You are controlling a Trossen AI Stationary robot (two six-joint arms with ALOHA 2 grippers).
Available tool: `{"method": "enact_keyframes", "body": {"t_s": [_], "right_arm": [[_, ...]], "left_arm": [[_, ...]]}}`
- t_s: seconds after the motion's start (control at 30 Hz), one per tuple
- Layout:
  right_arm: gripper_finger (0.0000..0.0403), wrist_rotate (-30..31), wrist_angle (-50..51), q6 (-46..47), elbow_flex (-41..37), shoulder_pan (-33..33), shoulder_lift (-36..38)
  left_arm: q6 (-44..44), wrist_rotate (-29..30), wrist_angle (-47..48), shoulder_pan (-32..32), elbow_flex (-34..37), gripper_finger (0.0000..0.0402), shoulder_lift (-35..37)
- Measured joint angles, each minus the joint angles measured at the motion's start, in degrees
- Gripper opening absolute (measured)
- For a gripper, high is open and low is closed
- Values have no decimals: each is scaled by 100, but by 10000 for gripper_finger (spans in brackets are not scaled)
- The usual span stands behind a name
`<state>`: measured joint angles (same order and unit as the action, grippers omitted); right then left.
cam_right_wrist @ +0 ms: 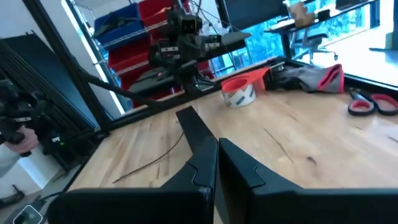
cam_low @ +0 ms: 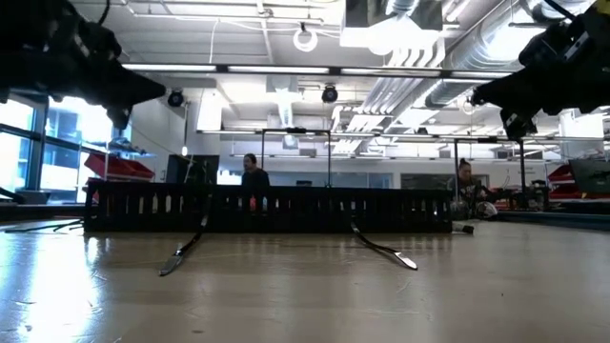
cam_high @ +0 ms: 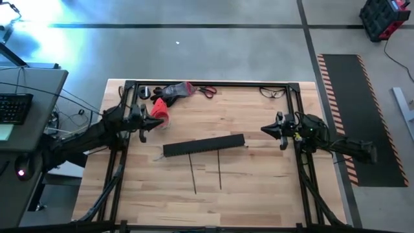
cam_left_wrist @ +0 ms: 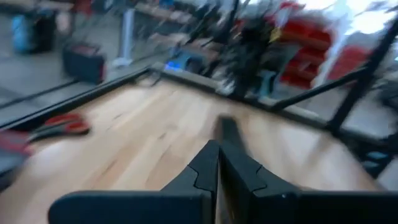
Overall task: Ziptie cables
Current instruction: Return to Home Position
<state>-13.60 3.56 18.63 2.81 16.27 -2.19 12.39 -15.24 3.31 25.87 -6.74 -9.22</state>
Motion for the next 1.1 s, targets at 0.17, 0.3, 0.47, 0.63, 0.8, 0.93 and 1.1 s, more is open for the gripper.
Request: {"method": "enact_keyframes", "body": {"t_s": [0.17,0.3,0.47,0.63,0.8,0.93,1.1], "right_arm": [[0,42,-139,-212,-2,-94,8],[0,101,-95,-201,-2,-144,-35],[0,471,-154,-159,-2,-243,-40],[0,937,-151,-65,-2,-360,-40],[0,1171,-150,-97,-2,-419,-40],[0,1198,12,-303,-2,-421,-40],[0,1175,176,-367,-2,-421,-42]], "left_arm": [[121,-280,-602,-96,588,0,861],[242,-543,-1091,-334,596,0,889],[-119,185,-675,-951,605,0,891],[-621,1329,-773,-1871,607,0,897],[-932,2386,-668,-2760,605,0,868],[-975,2591,-539,-3119,605,0,848],[-961,2631,-540,-3169,605,0,850]]}}
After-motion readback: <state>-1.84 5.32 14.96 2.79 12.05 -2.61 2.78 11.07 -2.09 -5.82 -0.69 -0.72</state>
